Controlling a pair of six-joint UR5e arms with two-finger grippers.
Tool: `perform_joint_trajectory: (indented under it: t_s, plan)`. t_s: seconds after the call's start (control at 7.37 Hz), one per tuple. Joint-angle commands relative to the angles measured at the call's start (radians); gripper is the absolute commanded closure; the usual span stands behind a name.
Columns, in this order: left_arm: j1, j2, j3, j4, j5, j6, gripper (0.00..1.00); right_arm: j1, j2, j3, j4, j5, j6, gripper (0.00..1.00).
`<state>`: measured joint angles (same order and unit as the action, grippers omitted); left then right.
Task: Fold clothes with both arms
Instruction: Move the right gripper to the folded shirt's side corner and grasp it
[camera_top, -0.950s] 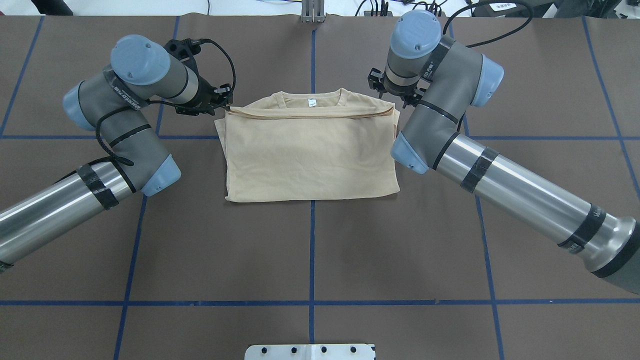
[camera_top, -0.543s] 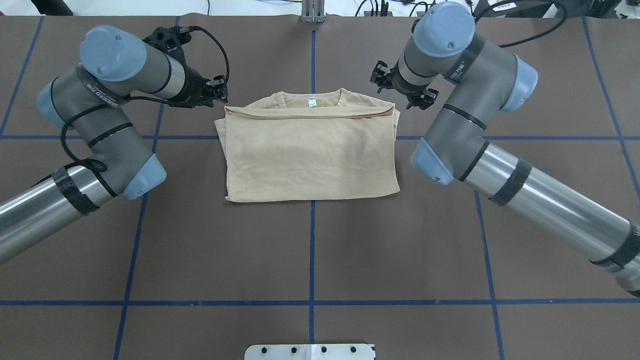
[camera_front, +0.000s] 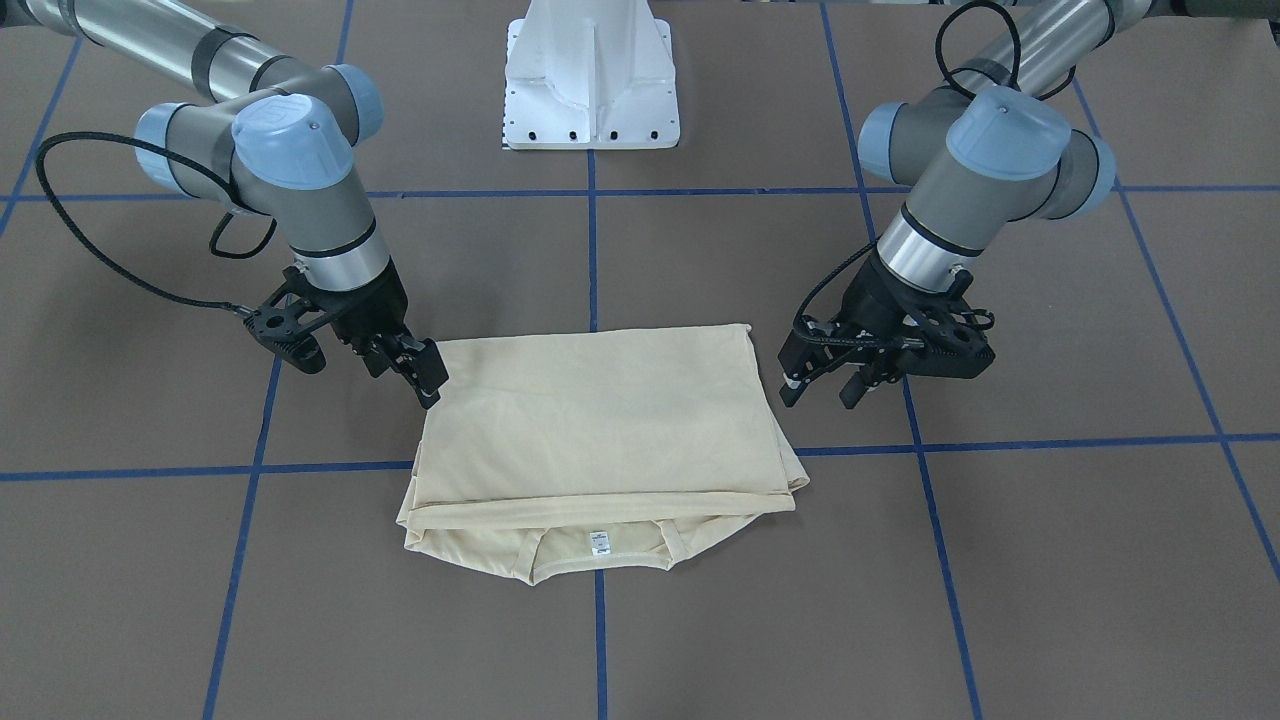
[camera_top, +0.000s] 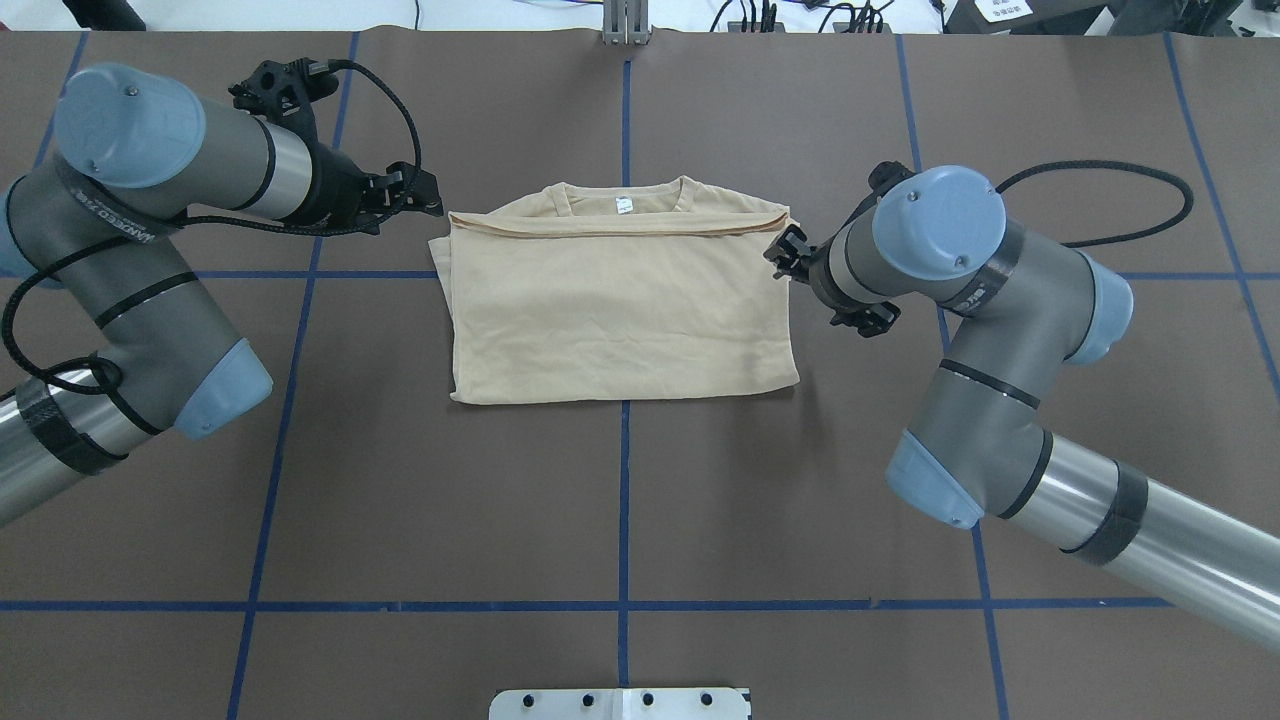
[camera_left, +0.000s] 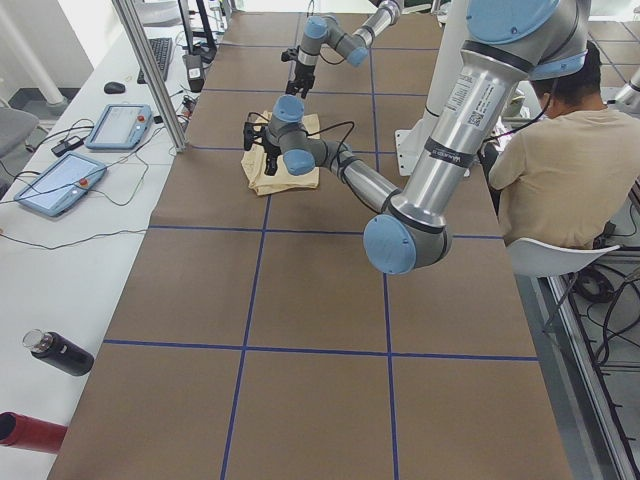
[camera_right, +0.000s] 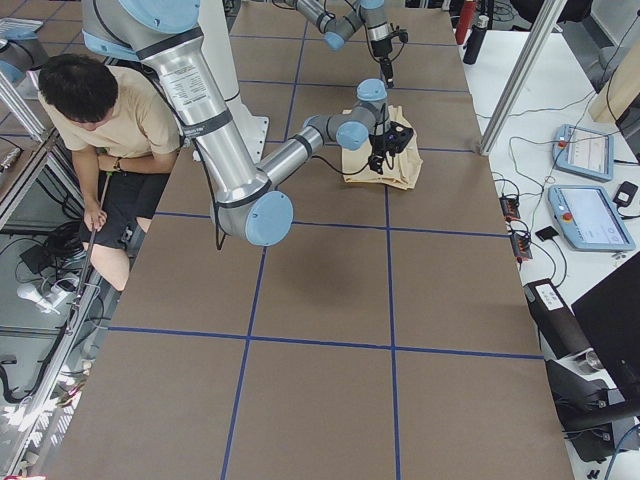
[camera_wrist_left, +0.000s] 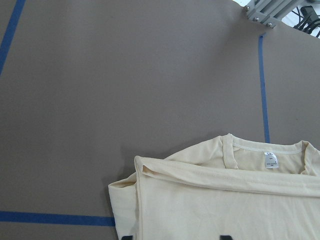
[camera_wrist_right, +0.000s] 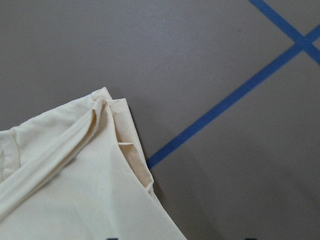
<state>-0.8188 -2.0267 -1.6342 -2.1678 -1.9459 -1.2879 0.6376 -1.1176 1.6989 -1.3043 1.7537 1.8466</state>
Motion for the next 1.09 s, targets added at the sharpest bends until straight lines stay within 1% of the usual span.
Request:
perform_joint_trajectory:
  t_s: [0.0, 0.27, 0.41, 0.54, 0.68, 0.81, 0.95]
  plan:
    - [-0.011, 0.008, -0.027, 0.002, 0.008, 0.007, 0.00, -0.062, -0.013, 0.002, 0.002, -0.042, 0.111, 0.13]
    - [-0.017, 0.020, -0.039, 0.003, 0.012, 0.007, 0.00, -0.111, -0.014, 0.002, 0.002, -0.066, 0.137, 0.15]
    - [-0.017, 0.023, -0.039, 0.003, 0.012, 0.007, 0.00, -0.119, -0.031, 0.010, 0.002, -0.083, 0.140, 0.18]
    - [-0.019, 0.025, -0.039, 0.003, 0.016, 0.007, 0.00, -0.119, -0.050, 0.021, 0.002, -0.082, 0.140, 0.23]
    - [-0.017, 0.025, -0.039, 0.003, 0.018, 0.007, 0.00, -0.121, -0.051, 0.022, 0.002, -0.080, 0.141, 0.36]
    - [-0.017, 0.025, -0.039, 0.003, 0.018, 0.007, 0.00, -0.125, -0.051, 0.027, 0.002, -0.080, 0.141, 0.44]
    - [-0.019, 0.025, -0.039, 0.003, 0.018, 0.007, 0.00, -0.127, -0.050, 0.033, 0.002, -0.077, 0.151, 0.74]
